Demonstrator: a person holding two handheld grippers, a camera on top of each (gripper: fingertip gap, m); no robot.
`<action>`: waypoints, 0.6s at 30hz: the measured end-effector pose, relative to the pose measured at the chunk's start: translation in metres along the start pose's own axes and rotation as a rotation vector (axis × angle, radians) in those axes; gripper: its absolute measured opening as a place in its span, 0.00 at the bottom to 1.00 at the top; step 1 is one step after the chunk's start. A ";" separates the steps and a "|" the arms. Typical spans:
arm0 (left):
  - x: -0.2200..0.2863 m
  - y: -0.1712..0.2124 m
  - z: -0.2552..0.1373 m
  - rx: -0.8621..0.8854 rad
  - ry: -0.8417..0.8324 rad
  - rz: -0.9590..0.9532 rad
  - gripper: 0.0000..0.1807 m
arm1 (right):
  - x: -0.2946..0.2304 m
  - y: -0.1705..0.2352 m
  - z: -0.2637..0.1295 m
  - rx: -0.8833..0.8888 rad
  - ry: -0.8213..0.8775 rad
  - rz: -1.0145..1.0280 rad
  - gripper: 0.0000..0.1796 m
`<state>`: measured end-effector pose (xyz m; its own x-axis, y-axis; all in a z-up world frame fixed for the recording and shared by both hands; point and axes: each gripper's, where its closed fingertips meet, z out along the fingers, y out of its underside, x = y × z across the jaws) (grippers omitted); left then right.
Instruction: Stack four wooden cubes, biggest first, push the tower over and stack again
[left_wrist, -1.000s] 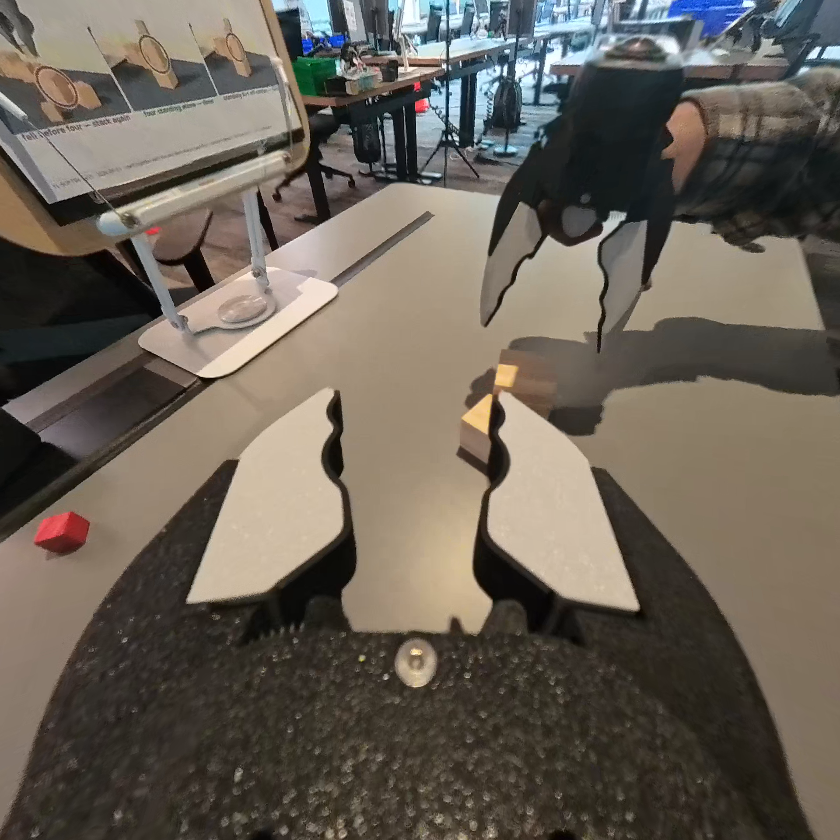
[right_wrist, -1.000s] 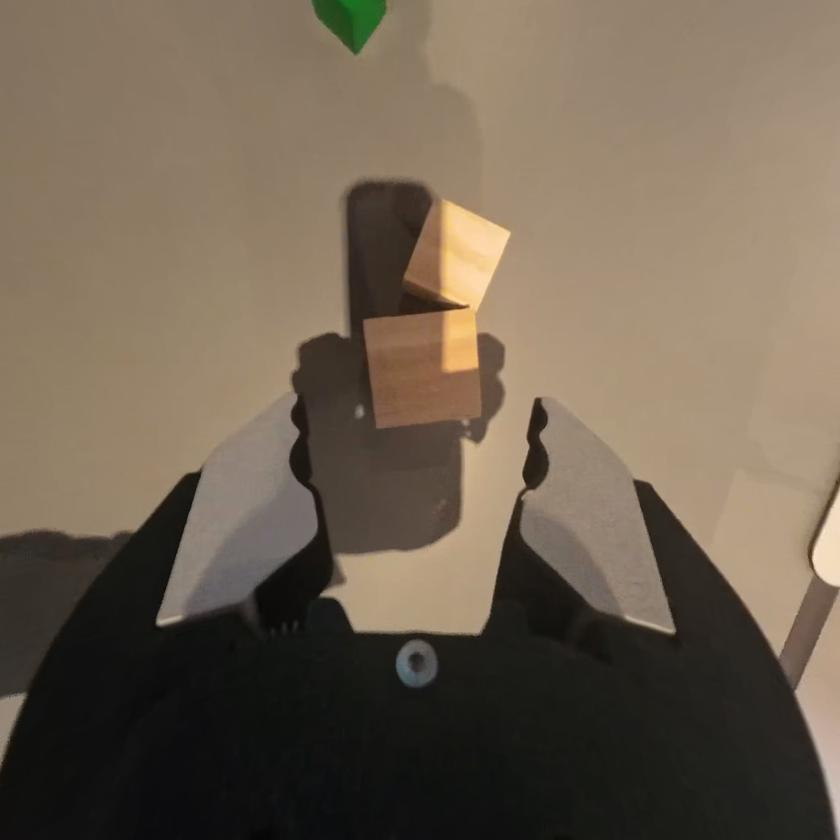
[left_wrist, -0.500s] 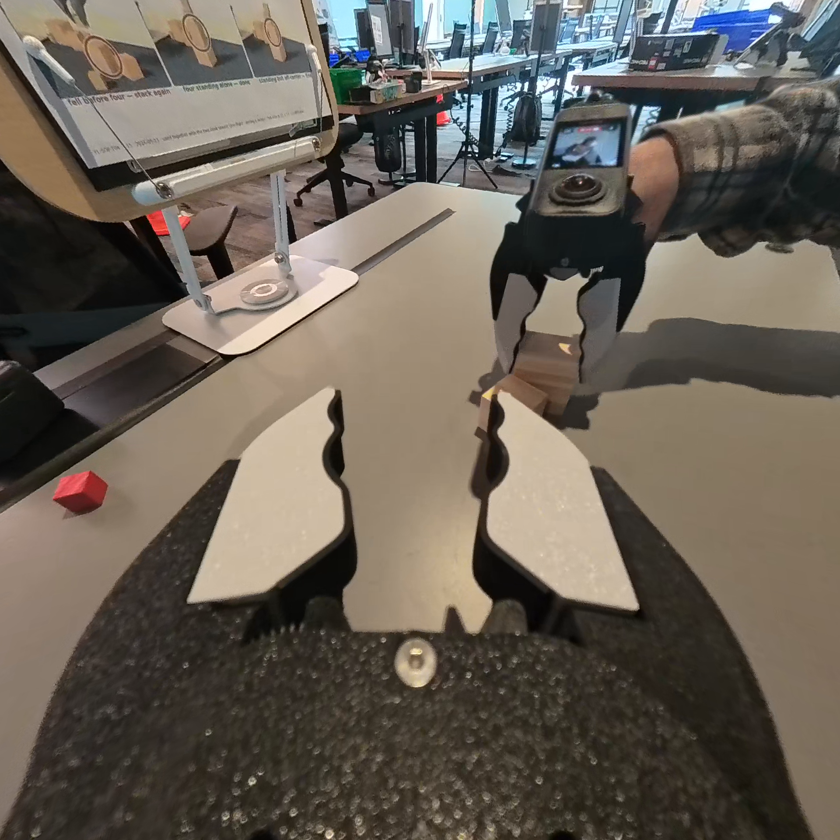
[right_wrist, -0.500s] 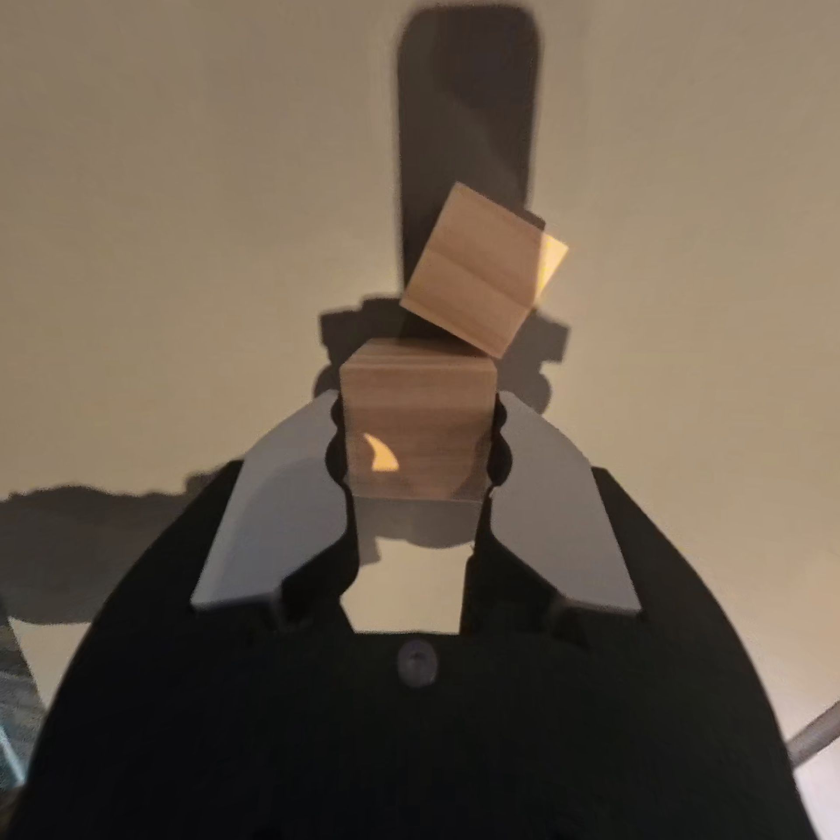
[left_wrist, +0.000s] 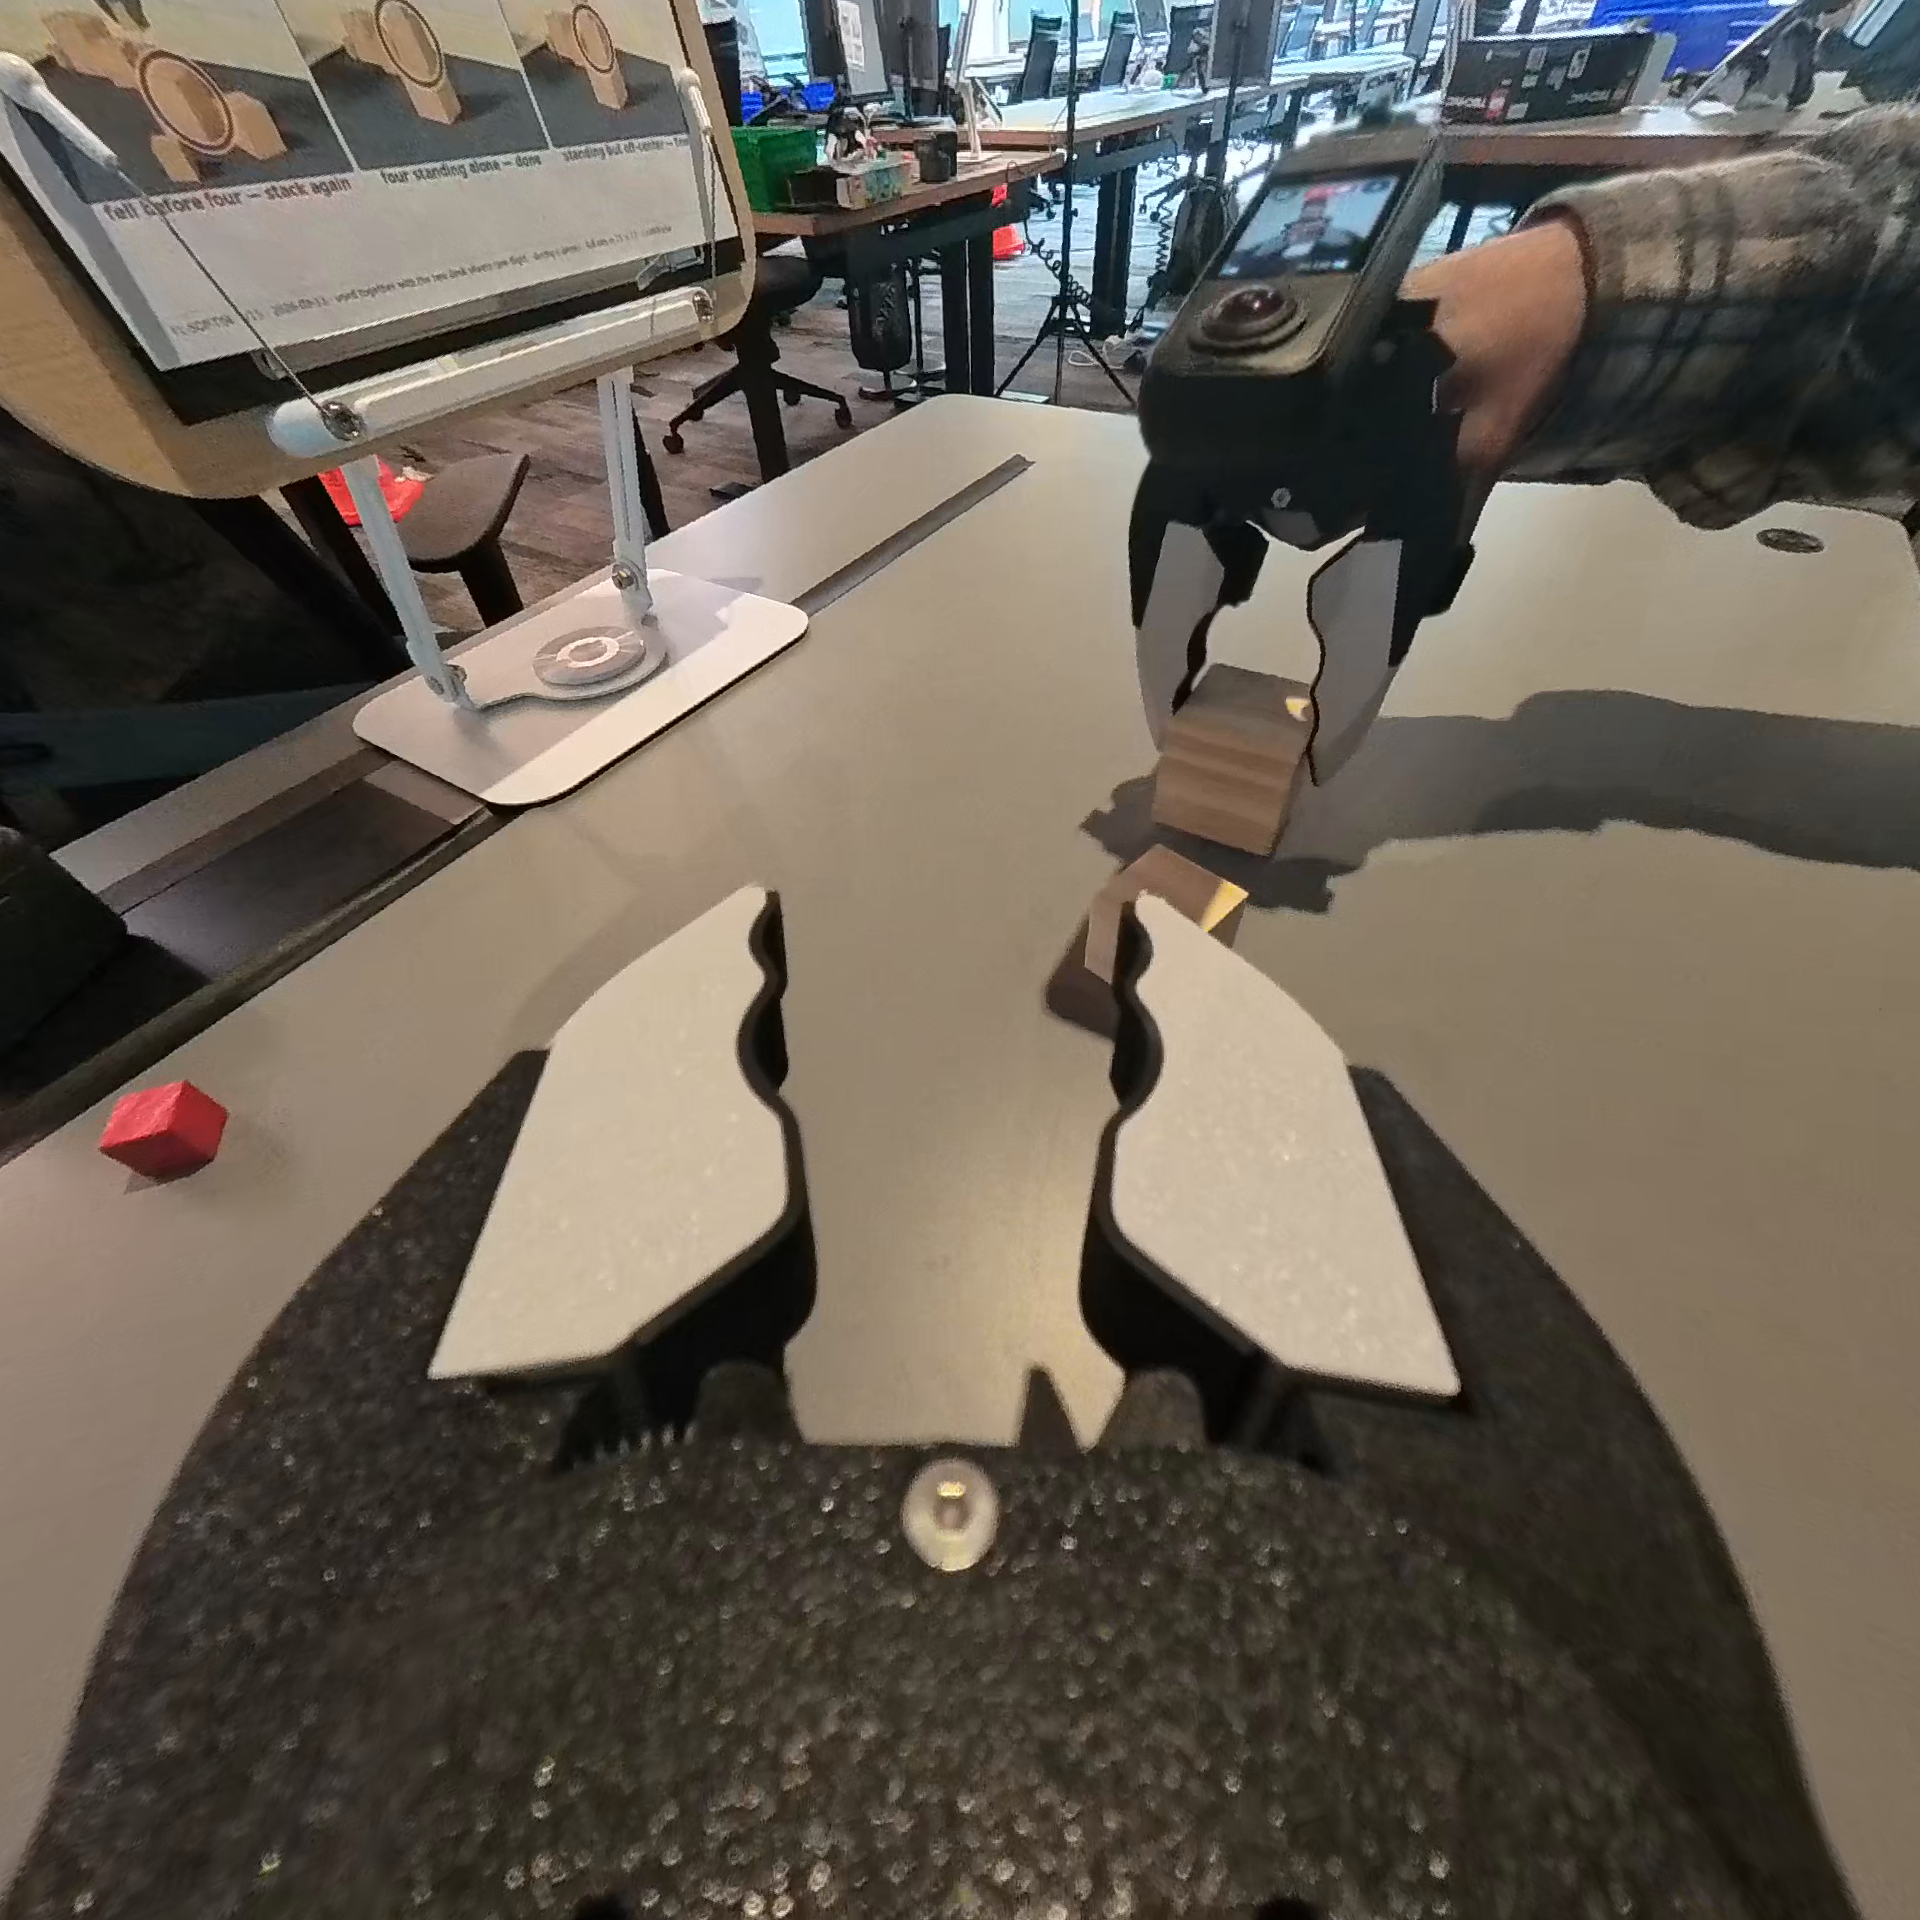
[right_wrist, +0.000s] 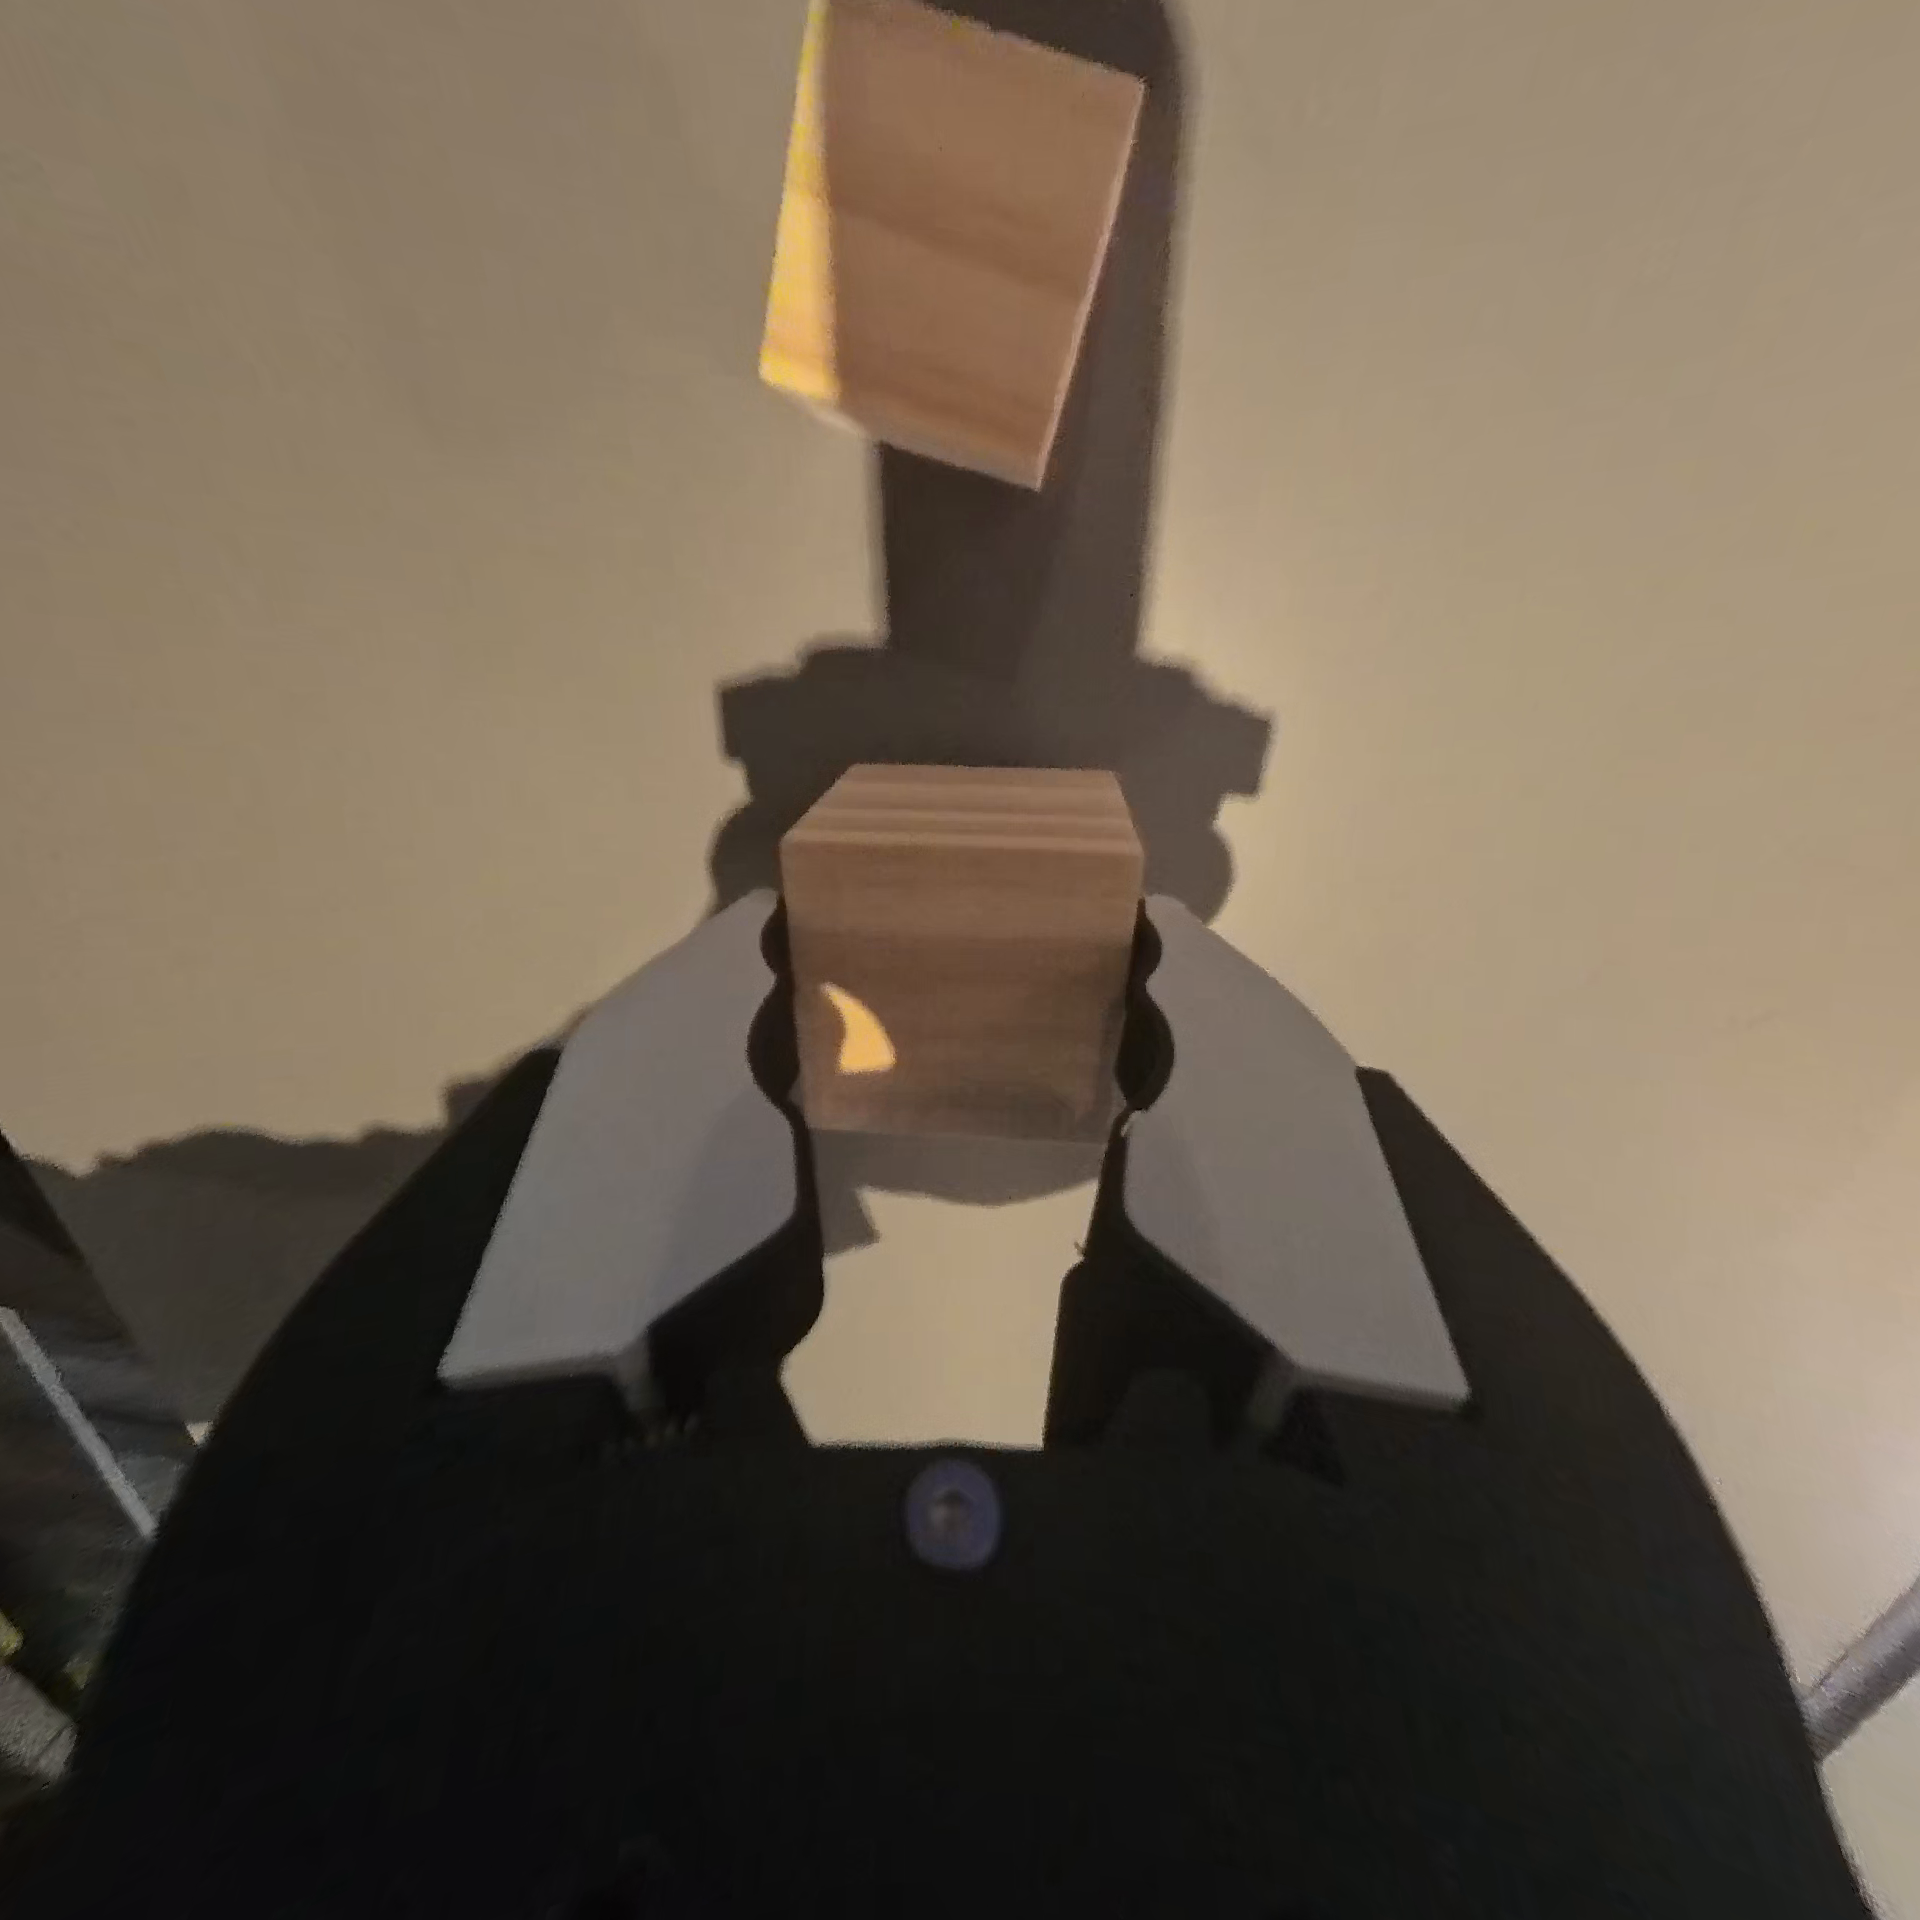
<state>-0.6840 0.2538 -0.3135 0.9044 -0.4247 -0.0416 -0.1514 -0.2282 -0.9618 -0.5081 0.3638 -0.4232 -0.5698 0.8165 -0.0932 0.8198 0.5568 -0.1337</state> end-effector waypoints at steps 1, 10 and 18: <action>0.000 0.000 0.000 0.000 0.000 -0.001 0.33 | 0.001 0.000 0.001 -0.002 0.001 -0.001 0.33; -0.001 0.003 0.001 -0.012 0.006 -0.008 0.34 | 0.004 -0.001 0.008 -0.033 0.005 0.010 0.33; 0.000 0.003 0.001 -0.012 0.012 -0.010 0.34 | 0.009 -0.009 -0.010 -0.014 0.060 0.014 0.49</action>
<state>-0.6839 0.2541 -0.3167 0.9009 -0.4331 -0.0289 -0.1475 -0.2429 -0.9588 -0.5199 0.3675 -0.4130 -0.5544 0.8315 -0.0352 0.8284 0.5473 -0.1192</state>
